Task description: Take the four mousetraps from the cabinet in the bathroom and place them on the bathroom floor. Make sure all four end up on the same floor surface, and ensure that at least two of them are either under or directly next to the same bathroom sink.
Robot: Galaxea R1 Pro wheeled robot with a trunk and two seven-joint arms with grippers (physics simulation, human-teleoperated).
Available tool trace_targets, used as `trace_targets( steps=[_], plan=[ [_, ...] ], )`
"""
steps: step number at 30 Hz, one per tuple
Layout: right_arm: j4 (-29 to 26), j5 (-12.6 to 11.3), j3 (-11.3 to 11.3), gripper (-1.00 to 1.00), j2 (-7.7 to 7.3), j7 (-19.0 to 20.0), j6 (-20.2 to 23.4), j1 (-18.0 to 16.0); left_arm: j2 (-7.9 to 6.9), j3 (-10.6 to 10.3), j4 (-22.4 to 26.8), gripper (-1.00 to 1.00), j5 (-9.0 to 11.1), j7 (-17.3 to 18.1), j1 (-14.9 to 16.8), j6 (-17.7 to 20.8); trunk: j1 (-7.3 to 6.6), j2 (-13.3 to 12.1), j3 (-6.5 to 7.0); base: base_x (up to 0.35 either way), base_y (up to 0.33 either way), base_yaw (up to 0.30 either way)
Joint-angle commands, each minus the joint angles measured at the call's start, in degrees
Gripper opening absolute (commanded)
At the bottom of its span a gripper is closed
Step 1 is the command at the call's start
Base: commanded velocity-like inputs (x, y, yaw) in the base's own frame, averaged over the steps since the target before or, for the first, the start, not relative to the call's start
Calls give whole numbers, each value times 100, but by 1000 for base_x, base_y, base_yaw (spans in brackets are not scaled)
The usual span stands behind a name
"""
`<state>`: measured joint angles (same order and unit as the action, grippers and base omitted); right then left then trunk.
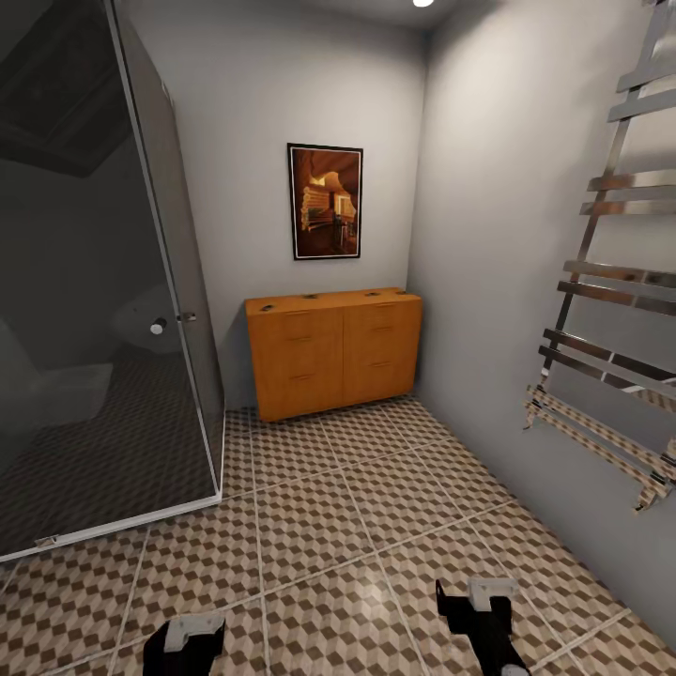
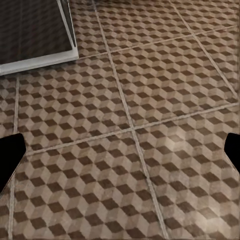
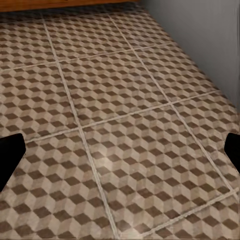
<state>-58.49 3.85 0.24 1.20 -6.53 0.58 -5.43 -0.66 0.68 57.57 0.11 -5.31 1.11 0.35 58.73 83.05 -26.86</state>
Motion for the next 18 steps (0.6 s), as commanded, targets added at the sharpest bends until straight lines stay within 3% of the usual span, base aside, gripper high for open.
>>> trace_targets(
  steps=[1, 6, 9, 13, 18],
  plan=[
    [-116, 38, 2, 100, 2, -24, 154, -62, -1, -7, 80, 100, 1, -21, 2, 7, 0, 3, -7, 0, 0, 0],
    [-542, 32, 2, 100, 2, -7, 784, -378, -1, -7, 414, 100, 3, -22, 3, 23, 0, 3, -7, 0, 0, 0],
    [-765, 29, 2, 100, 8, 0, 1086, -592, -3, -7, 617, 100, 1, -19, 7, 282, 0, 3, -7, 0, 0, 0],
    [-886, 27, 4, 100, 15, 2, 1187, -680, -7, -8, 718, 100, -12, -12, 16, 678, 0, 3, -7, 0, 0, 0],
    [-940, 22, 18, 100, 18, 3, 1211, -709, -17, -13, 811, 100, -20, 0, 34, 825, 0, 3, -7, 0, 0, 0]
  ],
)
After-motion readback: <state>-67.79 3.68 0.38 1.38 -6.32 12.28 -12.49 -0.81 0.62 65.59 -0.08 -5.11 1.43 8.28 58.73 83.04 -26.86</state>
